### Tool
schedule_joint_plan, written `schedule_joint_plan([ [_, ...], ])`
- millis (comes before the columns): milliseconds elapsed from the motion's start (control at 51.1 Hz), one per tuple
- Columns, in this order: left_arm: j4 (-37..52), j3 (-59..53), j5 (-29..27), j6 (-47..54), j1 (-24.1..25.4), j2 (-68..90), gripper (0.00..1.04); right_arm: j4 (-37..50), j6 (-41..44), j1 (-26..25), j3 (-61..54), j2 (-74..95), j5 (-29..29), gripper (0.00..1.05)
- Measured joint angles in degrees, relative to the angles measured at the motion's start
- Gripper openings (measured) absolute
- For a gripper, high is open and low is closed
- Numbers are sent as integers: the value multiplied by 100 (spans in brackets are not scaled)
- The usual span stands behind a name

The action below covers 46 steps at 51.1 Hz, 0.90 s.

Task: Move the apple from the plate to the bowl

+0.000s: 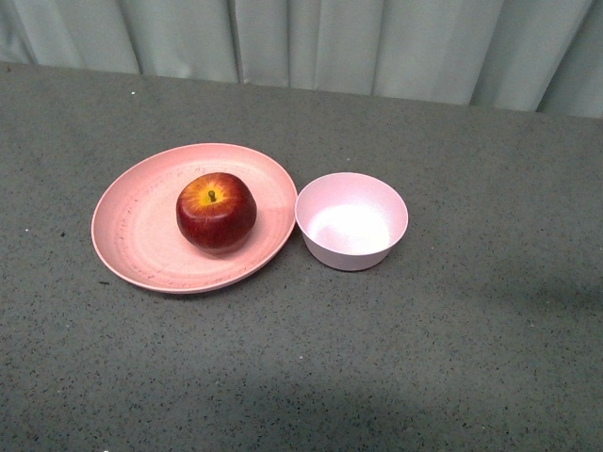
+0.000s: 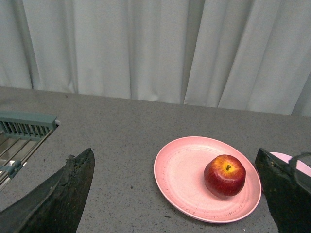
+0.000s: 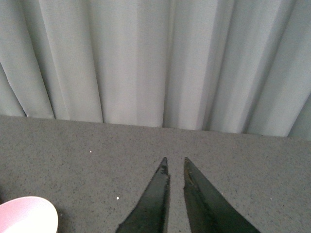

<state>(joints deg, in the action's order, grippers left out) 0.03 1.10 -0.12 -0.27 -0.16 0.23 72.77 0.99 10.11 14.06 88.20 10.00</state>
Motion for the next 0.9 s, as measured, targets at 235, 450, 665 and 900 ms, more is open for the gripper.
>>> schedule_joint_plan([
  [235,0,0,17,0,0,-4,98,-1405,-31,-516,-643,-1958,-669,1],
  [450,0,0,2,2,2,-17,98,-3049,-42,-997,-1342,-4354,-968,1],
  [665,-2,0,11,2,2,-15,98,-3783,-42,-1001,-1370,-5193,-990,1],
  [900,-2,0,11,2,2,-15,98,-4601,-42,-1001,-1373,-6113,-992,1],
])
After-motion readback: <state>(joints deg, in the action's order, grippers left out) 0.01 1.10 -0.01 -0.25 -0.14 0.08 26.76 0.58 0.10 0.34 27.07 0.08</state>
